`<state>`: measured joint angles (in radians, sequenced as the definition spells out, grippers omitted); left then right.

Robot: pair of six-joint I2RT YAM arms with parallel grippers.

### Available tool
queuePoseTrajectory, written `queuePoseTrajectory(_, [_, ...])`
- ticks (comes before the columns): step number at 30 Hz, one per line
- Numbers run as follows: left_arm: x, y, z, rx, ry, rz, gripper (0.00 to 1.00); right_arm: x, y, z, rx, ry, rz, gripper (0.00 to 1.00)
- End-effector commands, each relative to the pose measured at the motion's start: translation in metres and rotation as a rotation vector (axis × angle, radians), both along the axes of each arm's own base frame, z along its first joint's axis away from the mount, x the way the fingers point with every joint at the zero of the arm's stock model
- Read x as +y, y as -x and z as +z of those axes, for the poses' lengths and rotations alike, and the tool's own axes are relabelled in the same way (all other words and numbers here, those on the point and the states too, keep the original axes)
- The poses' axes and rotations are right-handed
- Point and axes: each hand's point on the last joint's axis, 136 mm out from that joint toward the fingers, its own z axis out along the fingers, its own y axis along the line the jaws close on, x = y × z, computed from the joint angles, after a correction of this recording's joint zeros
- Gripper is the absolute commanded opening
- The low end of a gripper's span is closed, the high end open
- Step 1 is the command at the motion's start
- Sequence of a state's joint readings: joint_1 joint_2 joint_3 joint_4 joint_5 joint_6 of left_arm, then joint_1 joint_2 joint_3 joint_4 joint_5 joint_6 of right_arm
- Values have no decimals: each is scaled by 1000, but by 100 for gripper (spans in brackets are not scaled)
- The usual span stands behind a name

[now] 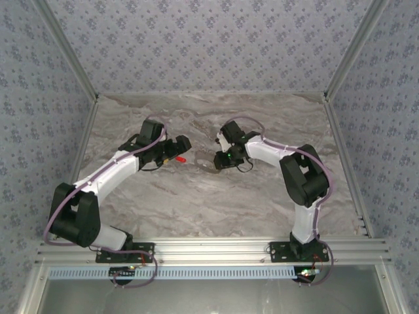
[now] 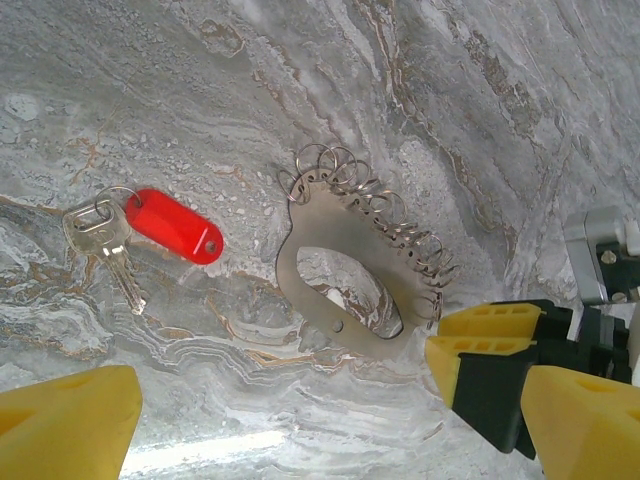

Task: Put the keys on the keyring

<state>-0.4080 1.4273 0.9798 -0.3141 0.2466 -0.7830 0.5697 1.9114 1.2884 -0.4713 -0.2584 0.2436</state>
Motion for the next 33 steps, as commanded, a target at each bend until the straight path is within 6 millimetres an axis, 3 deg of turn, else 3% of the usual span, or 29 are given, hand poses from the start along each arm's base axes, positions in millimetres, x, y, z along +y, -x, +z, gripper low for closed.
queuePoseTrajectory(1, [0, 2, 9, -24, -6, -15, 98, -4, -5, -7, 30, 15, -10, 33])
queuePoseTrajectory(7, [0, 0, 10, -23, -10, -17, 98, -15, -17, -14, 40, 29, -38, 33])
queuePoseTrajectory(24, [-2, -1, 7, -14, -10, -28, 98, -48, -25, 0, -8, 59, -125, 34])
queuePoseTrajectory(33, [-1, 2, 6, -15, -11, -26, 98, -74, -42, 14, -44, 76, -202, 35])
